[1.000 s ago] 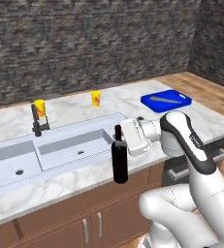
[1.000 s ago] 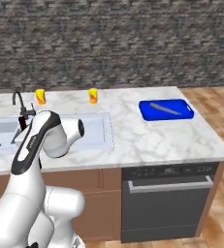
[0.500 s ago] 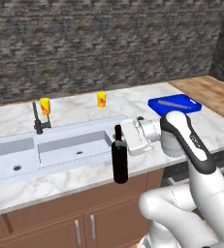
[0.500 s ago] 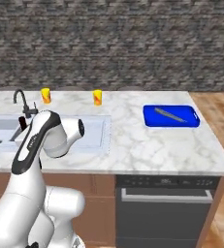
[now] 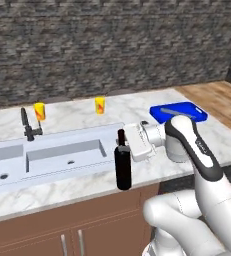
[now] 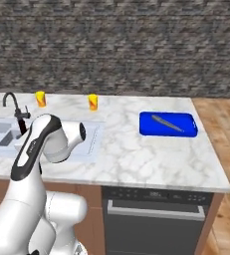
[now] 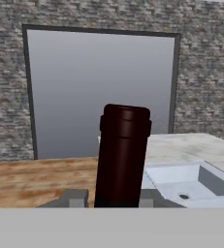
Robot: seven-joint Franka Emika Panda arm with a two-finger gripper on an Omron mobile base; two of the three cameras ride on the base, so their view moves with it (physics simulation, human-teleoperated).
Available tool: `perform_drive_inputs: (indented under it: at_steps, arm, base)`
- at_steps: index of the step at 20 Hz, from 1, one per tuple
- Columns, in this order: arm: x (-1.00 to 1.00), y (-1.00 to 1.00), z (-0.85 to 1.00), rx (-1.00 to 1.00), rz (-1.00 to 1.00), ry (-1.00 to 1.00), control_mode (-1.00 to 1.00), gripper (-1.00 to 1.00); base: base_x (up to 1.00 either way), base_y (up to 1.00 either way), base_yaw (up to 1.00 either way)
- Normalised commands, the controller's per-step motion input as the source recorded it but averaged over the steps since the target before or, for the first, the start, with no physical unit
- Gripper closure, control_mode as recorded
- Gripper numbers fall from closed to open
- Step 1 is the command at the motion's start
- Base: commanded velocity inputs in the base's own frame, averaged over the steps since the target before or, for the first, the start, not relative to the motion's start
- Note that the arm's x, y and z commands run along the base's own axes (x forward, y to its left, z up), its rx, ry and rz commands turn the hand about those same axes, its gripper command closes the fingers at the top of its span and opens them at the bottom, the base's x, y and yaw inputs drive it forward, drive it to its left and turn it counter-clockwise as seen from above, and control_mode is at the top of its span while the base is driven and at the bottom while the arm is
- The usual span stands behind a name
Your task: Place the drinks on the dining counter in a tight cluster.
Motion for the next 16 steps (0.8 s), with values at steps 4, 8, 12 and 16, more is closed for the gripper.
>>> perform_drive_inputs:
  at_steps: [4, 8, 12, 16]
  arm:
    - [0.0, 0.0, 0.0, 0.0, 0.0, 0.0, 1.0, 1.0]
    - [0.0, 0.0, 0.0, 0.0, 0.0, 0.0, 1.0, 1.0]
    - [0.0, 0.0, 0.0, 0.0, 0.0, 0.0, 1.0, 1.0]
    - [0.0, 0.0, 0.0, 0.0, 0.0, 0.0, 1.0, 1.0]
  base:
    - [0.41, -0.47, 0.12]
    - [0.43, -0.47, 0.1]
    - [0.5, -0.43, 0.08]
    - [0.24, -0.23, 0.05]
